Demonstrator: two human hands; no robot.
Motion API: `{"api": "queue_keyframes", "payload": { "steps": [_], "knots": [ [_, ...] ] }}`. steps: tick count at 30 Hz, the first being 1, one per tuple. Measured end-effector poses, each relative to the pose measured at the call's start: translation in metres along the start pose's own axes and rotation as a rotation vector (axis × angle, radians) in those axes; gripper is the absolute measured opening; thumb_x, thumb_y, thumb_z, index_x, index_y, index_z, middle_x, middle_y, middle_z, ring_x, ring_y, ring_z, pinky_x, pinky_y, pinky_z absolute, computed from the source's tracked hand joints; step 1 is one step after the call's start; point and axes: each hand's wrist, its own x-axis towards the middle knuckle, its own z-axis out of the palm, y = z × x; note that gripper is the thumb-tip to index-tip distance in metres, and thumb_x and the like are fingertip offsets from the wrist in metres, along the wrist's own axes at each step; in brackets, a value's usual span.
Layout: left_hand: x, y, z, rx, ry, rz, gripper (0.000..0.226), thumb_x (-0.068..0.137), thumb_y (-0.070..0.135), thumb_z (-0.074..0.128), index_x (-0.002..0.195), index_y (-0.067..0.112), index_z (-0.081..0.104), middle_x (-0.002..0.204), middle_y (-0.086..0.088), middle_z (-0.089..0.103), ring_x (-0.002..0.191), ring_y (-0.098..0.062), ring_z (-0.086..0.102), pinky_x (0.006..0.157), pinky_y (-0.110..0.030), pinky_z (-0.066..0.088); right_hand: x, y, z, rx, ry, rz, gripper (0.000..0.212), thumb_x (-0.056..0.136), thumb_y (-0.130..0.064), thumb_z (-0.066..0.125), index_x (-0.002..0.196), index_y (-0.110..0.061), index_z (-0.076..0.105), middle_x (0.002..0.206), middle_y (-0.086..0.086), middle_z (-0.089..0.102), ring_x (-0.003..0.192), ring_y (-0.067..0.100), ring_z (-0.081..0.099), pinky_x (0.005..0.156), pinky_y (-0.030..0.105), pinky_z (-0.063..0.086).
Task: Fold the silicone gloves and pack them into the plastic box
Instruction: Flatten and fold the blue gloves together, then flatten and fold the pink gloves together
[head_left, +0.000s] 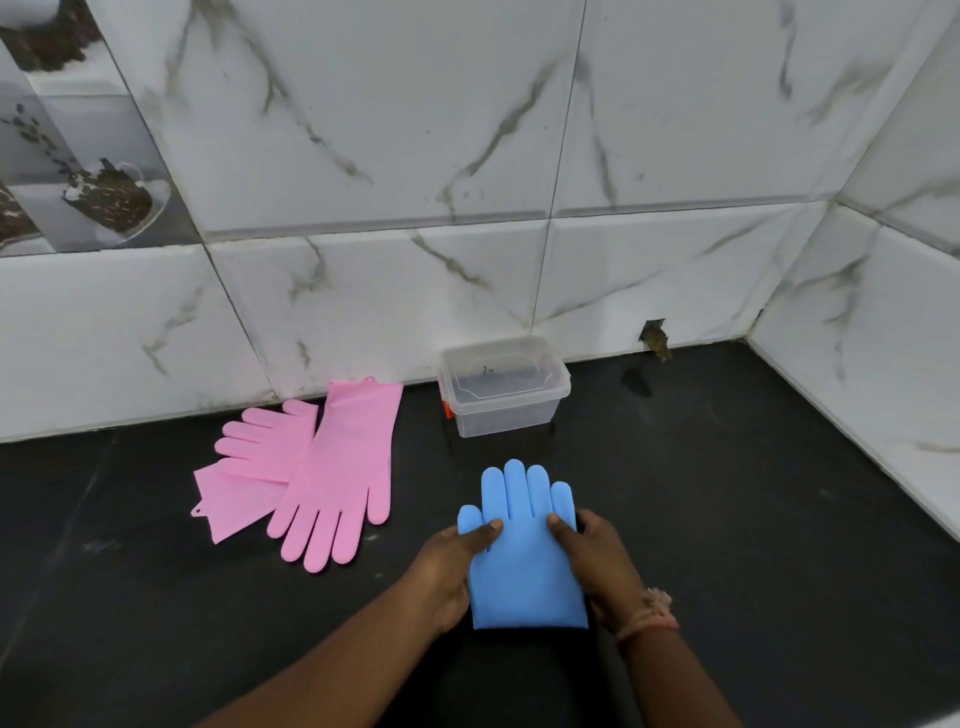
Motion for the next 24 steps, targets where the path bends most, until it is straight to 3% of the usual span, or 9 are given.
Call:
{"api": "queue_keyframes", "payload": {
  "steps": [2, 4, 8, 12, 15, 18, 20, 21, 24],
  "knots": [
    [0.015, 0.003, 0.02, 0.025, 0.079, 0.011, 0.03, 0.093, 0.017, 0.077, 0.12, 0.006, 0.072, 0.11, -0.018, 0.08, 0.105, -0.039, 0.076, 0.102, -0.057, 0.056, 0.021, -0.007, -0.002, -0.139, 0.127, -0.071, 0.015, 0.093, -0.03, 0.064, 0.1, -0.017, 0.066, 0.099, 0.005, 0.071, 0.084, 0.014, 0.067, 0.066, 0.027, 0.051],
    [0.033, 0.008, 0.035, 0.075, 0.148, 0.029, 0.033, 0.091, 0.021, 0.079, 0.12, 0.007, 0.071, 0.112, -0.016, 0.079, 0.104, -0.037, 0.075, 0.101, -0.057, 0.057, 0.042, -0.014, -0.007, -0.231, 0.202, -0.119, 0.019, 0.093, -0.027, 0.064, 0.106, -0.014, 0.064, 0.103, 0.005, 0.068, 0.086, 0.014, 0.063, 0.066, 0.025, 0.045],
    [0.064, 0.02, 0.049, 0.119, 0.227, 0.059, 0.037, 0.095, 0.017, 0.074, 0.125, -0.001, 0.065, 0.117, -0.02, 0.074, 0.108, -0.038, 0.072, 0.103, -0.056, 0.056, 0.07, -0.016, -0.008, -0.584, 0.26, -0.139, 0.024, 0.096, -0.027, 0.057, 0.114, -0.013, 0.063, 0.113, 0.009, 0.065, 0.094, 0.021, 0.059, 0.081, 0.031, 0.045],
    [0.08, 0.026, 0.051, 0.196, 0.304, 0.104, 0.029, 0.099, 0.01, 0.06, 0.126, 0.002, 0.063, 0.115, -0.02, 0.071, 0.104, -0.037, 0.071, 0.096, -0.052, 0.059, 0.082, -0.004, 0.007, -0.885, 0.414, -0.105, 0.038, 0.097, -0.044, 0.044, 0.125, -0.021, 0.055, 0.126, 0.01, 0.054, 0.116, 0.03, 0.052, 0.1, 0.047, 0.041],
    [0.076, 0.034, 0.031, 0.321, 0.433, 0.288, 0.043, 0.099, 0.008, 0.057, 0.142, 0.007, 0.056, 0.126, -0.013, 0.068, 0.111, -0.027, 0.067, 0.096, -0.04, 0.055, 0.083, 0.0, 0.015, -0.963, 0.51, -0.053, 0.042, 0.095, -0.046, 0.044, 0.126, -0.019, 0.053, 0.123, 0.012, 0.053, 0.112, 0.031, 0.051, 0.096, 0.048, 0.041],
    [0.056, 0.042, -0.017, 0.665, 0.713, 0.634, 0.042, 0.096, 0.007, 0.064, 0.137, 0.014, 0.062, 0.132, -0.009, 0.067, 0.12, -0.025, 0.062, 0.101, -0.034, 0.046, 0.08, -0.006, 0.031, -1.021, 0.633, -0.155, 0.056, 0.09, -0.042, 0.053, 0.139, -0.019, 0.042, 0.129, 0.015, 0.048, 0.113, 0.033, 0.047, 0.093, 0.051, 0.037],
    [0.044, 0.042, -0.059, 1.018, 0.934, 0.716, 0.046, 0.091, 0.017, 0.072, 0.136, 0.019, 0.063, 0.139, -0.009, 0.062, 0.13, -0.033, 0.055, 0.107, -0.046, 0.043, 0.073, -0.015, 0.057, -1.007, 0.629, -0.381, 0.054, 0.086, -0.039, 0.059, 0.136, -0.02, 0.047, 0.129, 0.013, 0.049, 0.114, 0.033, 0.047, 0.092, 0.053, 0.038],
    [0.039, 0.04, -0.079, 1.166, 1.004, 0.657, 0.053, 0.09, 0.028, 0.074, 0.141, 0.021, 0.06, 0.145, -0.01, 0.057, 0.136, -0.036, 0.049, 0.11, -0.05, 0.04, 0.068, -0.018, 0.073, -0.999, 0.583, -0.505, 0.048, 0.086, -0.038, 0.06, 0.131, -0.022, 0.052, 0.127, 0.012, 0.051, 0.112, 0.033, 0.049, 0.09, 0.052, 0.039],
    [0.026, 0.023, -0.123, 1.416, 0.994, 0.442, 0.057, 0.094, 0.052, 0.065, 0.144, 0.024, 0.058, 0.152, -0.006, 0.055, 0.141, -0.032, 0.047, 0.112, -0.05, 0.039, 0.04, -0.013, 0.125, -0.96, 0.29, -0.735, 0.03, 0.089, -0.039, 0.053, 0.116, -0.028, 0.058, 0.119, 0.005, 0.054, 0.107, 0.027, 0.053, 0.086, 0.046, 0.045]
  ]
}}
